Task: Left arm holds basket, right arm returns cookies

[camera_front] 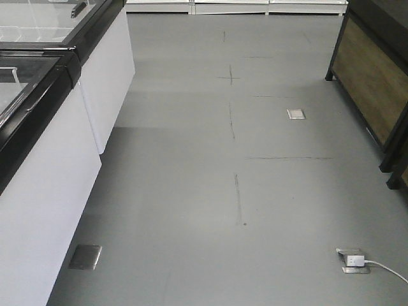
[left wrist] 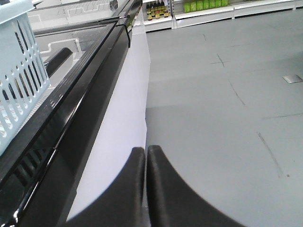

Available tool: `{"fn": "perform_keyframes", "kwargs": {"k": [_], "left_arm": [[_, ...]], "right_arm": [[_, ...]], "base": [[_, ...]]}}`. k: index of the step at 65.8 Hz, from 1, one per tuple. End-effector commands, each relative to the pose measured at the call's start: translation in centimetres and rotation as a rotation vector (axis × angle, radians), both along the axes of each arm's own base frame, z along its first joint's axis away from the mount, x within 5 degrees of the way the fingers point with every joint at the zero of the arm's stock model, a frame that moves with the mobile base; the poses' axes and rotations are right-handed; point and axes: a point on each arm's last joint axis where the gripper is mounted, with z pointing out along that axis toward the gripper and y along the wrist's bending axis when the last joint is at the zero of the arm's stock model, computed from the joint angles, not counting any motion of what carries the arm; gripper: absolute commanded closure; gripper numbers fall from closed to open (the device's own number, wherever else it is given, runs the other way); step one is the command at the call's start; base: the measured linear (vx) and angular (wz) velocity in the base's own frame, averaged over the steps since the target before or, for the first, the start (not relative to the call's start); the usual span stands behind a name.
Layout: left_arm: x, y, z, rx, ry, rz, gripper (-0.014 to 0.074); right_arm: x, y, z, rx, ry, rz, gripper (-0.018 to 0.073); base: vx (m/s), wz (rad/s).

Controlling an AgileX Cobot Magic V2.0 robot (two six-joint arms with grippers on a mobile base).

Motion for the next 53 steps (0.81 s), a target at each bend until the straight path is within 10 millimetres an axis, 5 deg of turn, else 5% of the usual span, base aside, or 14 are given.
{"fn": "perform_keyframes", "kwargs": {"k": [1,25,37,53], "left_arm": [[0.1,-0.1,0.4,0.008,-0.101,-0.017,0.0603],[0.0,-0.6,3.5,-0.035,-0.426,-0.065,0.0603],[-0.4,-0.8,5.0,0.084,-0.582,-0.085,0.0603],[-0.8,-0.4,7.0,-0.148,-0.599,-0.059,0.0603]], "right_arm": [[-0.1,0.0,0.8,0.008,-0.086,-0.002,0.0568],[-0.1,0.0,0.8,0.008,-0.086,-0.002,0.0568],[-0.1,0.0,0.8,0.008,-0.086,-0.002,0.0568],[-0.1,0.0,0.8,0.008,-0.086,-0.002,0.0568]], "base": [[0.0,0.0],[0.0,0.0],[0.0,0.0],[0.0,0.0]]}}
